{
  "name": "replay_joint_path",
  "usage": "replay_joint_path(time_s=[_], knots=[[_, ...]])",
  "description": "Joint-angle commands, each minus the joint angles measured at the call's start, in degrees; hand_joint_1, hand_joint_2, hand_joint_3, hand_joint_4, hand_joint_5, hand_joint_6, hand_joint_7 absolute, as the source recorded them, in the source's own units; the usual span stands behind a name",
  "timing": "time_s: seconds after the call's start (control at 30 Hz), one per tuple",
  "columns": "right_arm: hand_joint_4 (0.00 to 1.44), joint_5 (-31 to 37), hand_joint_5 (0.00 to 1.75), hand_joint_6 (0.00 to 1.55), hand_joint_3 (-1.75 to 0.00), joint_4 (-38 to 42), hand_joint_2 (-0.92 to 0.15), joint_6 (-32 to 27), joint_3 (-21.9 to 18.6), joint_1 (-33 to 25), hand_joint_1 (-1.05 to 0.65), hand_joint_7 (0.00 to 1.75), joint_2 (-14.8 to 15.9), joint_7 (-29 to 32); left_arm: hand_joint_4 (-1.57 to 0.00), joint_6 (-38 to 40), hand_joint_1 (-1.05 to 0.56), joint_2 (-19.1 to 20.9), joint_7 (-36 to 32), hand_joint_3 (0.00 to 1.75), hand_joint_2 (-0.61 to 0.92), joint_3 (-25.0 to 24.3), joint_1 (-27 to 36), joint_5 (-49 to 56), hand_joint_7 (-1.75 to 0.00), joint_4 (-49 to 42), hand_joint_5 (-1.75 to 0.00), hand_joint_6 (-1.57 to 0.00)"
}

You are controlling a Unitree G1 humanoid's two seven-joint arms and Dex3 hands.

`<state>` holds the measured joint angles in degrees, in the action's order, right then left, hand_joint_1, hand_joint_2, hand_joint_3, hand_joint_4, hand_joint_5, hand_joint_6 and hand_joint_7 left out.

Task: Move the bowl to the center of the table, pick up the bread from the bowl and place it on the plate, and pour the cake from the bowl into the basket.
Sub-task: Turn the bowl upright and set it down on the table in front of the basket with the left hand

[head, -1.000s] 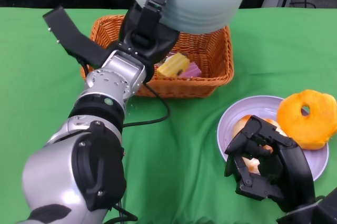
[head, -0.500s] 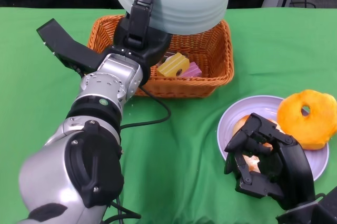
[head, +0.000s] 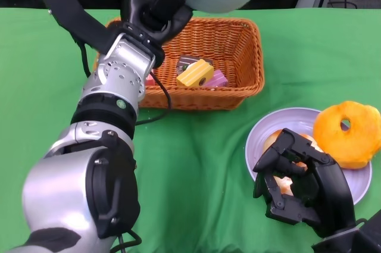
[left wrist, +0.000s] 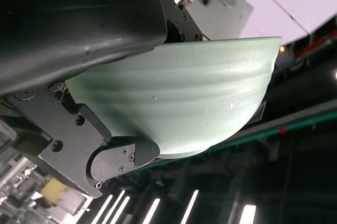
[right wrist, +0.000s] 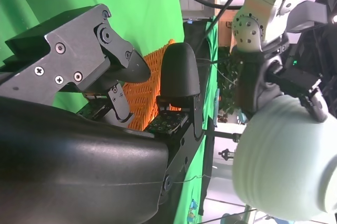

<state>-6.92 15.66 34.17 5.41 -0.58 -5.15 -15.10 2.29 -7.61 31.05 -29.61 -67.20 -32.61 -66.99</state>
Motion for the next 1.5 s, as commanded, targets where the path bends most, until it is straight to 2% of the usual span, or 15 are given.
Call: replay_joint_path(time_s=[0.03,0.1,0.17,0.2,0.27,0.33,0.4,0.53,0.67,0.87,0.97,1.03,1.1,1.37,1.5], knots=[[0.76,-0.68,1.73,0.63,-1.15,0.25,-0.58,0.70,-0.72,0.10,0.01,1.52,0.38,-0.02,-0.74,-1.15,-0.12,0.94,1.14,1.18,0.61,0.41,-0.92,0.16,-1.66,0.77,-1.75,-0.66],[0.76,-0.68,1.73,0.63,-1.15,0.25,-0.58,0.70,-0.72,0.10,0.01,1.52,0.38,-0.03,-0.74,-1.20,-0.12,0.96,1.14,1.18,0.61,0.52,-0.92,0.07,-1.66,0.75,-1.75,-0.66],[0.76,-0.79,1.74,0.63,-1.16,-0.11,-0.57,0.33,-0.68,-0.11,0.01,1.52,0.43,-0.07,-0.79,-10.51,-0.13,3.91,4.08,1.18,0.56,8.31,0.94,9.27,-1.63,3.29,-1.75,-0.72],[0.76,-0.82,1.74,0.63,-1.16,-0.21,-0.57,0.23,-0.67,-0.17,0.01,1.52,0.44,-0.09,-0.81,-13.45,-0.13,4.75,4.94,1.19,0.55,10.59,1.47,12.01,-1.62,3.89,-1.75,-0.74],[0.76,-0.84,1.74,0.63,-1.17,-0.26,-0.56,0.17,-0.67,-0.20,0.00,1.52,0.45,-0.10,-0.82,-15.66,-0.13,5.18,5.44,1.19,0.53,11.91,1.76,13.63,-1.60,3.89,-1.75,-0.76],[0.76,-0.07,1.74,0.64,-1.18,-0.02,-0.56,0.51,-0.91,-0.17,0.00,1.52,0.45,0.69,-0.80,-31.19,-0.12,9.85,3.98,1.19,0.54,19.72,5.95,24.99,-1.57,6.63,-1.75,-0.74],[0.77,0.37,1.74,0.64,-1.20,0.13,-0.55,0.67,-1.01,-0.12,0.00,1.53,0.50,1.10,-0.78,-41.18,-0.10,12.98,1.79,1.11,0.59,24.30,8.31,32.27,-1.49,7.58,-1.75,-0.73],[0.78,0.57,1.73,0.63,-1.22,0.09,-0.55,0.45,-1.09,-0.15,0.00,1.54,0.69,1.22,-0.76,-52.29,-0.13,17.36,-3.98,0.91,0.73,27.96,10.03,40.15,-1.59,6.30,-1.75,-0.64],[0.78,0.79,1.72,0.64,-1.21,-0.16,-0.55,-0.33,-1.21,-0.12,0.00,1.53,0.79,1.80,-0.70,-60.76,-0.10,21.34,-10.31,0.96,0.67,30.83,11.20,46.49,-1.56,4.73,-1.73,-0.63],[0.78,0.47,1.72,0.64,-1.19,0.02,-0.56,-0.27,-1.31,0.07,0.01,1.52,0.86,1.47,-0.64,-67.66,-0.09,26.72,-29.11,0.93,0.68,36.09,13.89,60.94,-1.62,4.93,-1.75,-0.59],[0.78,0.51,1.72,0.64,-1.18,0.46,-0.57,0.43,-1.41,0.28,0.02,1.52,0.75,1.45,-0.69,-68.41,-0.08,29.51,-47.23,0.91,0.66,40.16,15.61,74.34,-1.63,8.26,-1.75,-0.59],[0.77,0.56,1.72,0.63,-1.18,0.69,-0.57,0.55,-1.48,0.40,0.02,1.52,0.78,1.40,-0.70,-66.09,-0.10,31.60,-59.27,0.87,0.67,44.38,16.28,83.84,-1.62,10.94,-1.75,-0.59],[0.78,0.70,1.72,0.63,-1.18,0.95,-0.57,0.69,-1.52,0.57,0.01,1.52,0.74,1.47,-0.69,-63.86,-0.13,33.18,-67.89,0.85,0.69,48.10,16.66,90.54,-1.62,12.54,-1.75,-0.58],[0.77,-0.26,1.71,0.63,-1.17,0.64,-0.60,0.10,-1.44,0.63,0.02,1.50,0.58,0.65,-0.66,-61.49,-0.09,36.43,-89.02,0.96,0.61,56.94,19.09,100.86,-1.62,13.17,-1.75,-0.56],[0.77,-0.47,1.71,0.63,-1.14,0.47,-0.60,0.35,-1.66,0.65,0.02,1.50,0.58,0.53,-0.68,-60.43,-0.06,38.55,-98.22,1.06,0.46,62.06,20.32,104.09,-1.62,12.64,-1.75,-0.59]])
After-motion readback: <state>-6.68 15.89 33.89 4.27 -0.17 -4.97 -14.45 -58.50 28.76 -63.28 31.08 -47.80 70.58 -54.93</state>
